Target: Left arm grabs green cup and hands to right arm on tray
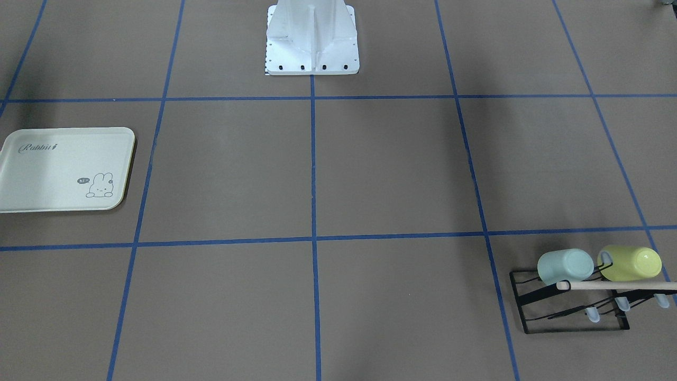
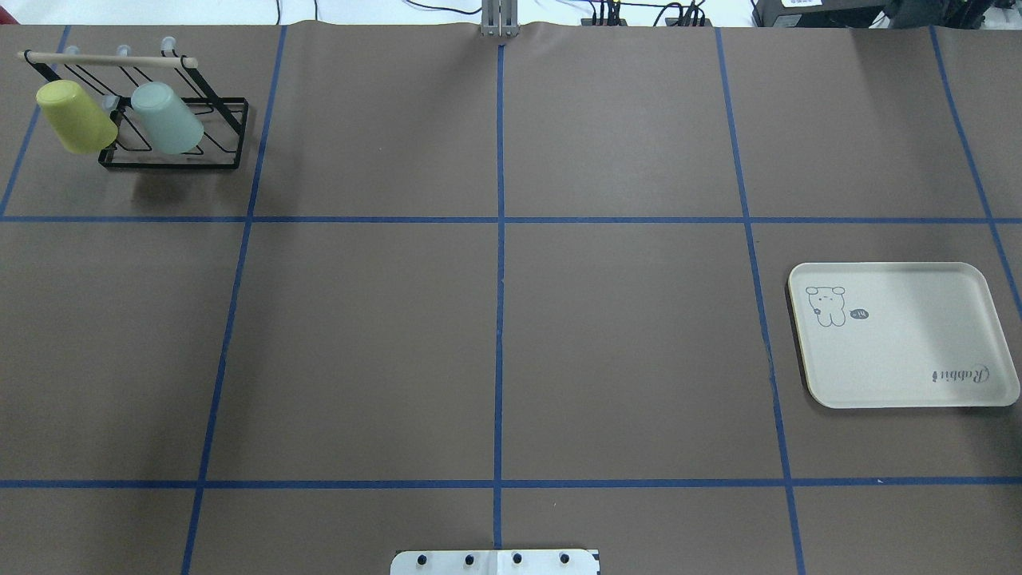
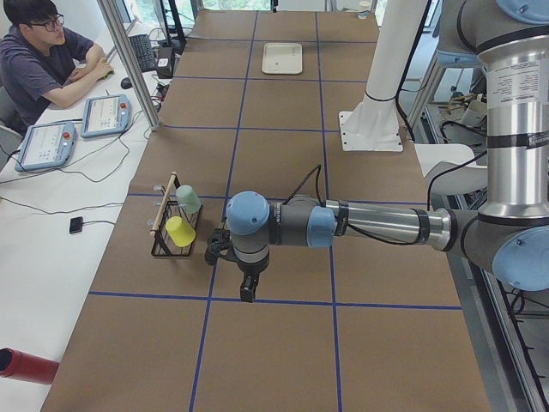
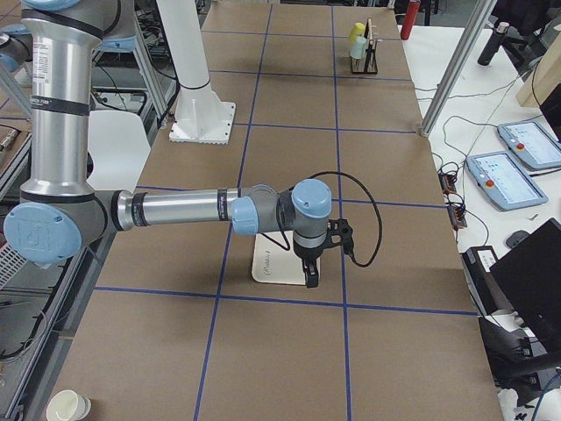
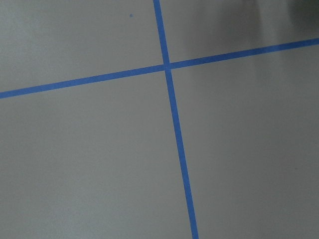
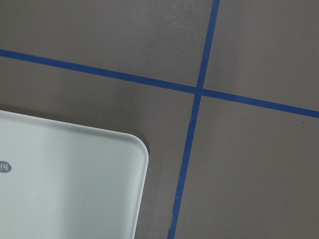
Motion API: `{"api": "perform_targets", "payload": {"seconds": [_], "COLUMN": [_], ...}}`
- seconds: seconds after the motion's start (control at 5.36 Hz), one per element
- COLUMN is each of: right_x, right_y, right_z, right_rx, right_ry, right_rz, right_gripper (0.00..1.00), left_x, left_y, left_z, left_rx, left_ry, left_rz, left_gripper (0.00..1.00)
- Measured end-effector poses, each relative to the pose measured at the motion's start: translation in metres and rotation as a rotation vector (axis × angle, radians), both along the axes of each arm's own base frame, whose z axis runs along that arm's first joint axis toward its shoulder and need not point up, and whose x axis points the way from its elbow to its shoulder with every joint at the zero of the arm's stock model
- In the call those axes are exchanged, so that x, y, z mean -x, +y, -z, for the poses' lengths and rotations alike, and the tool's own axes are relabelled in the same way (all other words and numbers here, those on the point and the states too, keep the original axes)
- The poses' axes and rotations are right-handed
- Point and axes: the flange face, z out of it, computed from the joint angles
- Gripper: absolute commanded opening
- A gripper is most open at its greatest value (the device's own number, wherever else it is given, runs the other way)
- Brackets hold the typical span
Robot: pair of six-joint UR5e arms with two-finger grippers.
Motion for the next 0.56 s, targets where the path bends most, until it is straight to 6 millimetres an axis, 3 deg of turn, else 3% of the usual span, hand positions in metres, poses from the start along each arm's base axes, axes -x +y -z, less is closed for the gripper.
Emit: {"api": "perform_targets", "payload": {"seconds": [0.19,0.56], "right_x": [0.001,0.012], "right_y": [-0.004,-0.029], "right_z": [0.007,0.052], "right_rx": [-0.016,-0.102], "right_ry": [-0.004,-0.033], "right_rz": [0.003,0.022], "right_gripper": [1.0,1.0], "left_x": [-0.001,-0.006], "left_y": [-0.01,-0.059], "left_z": [0.01,0.054], "left_rx": [-0.029,-0.15], "left_ry": [0.001,0.005], "left_rz": [-0.002,-0.01], "left_gripper": [1.0,1.0]}}
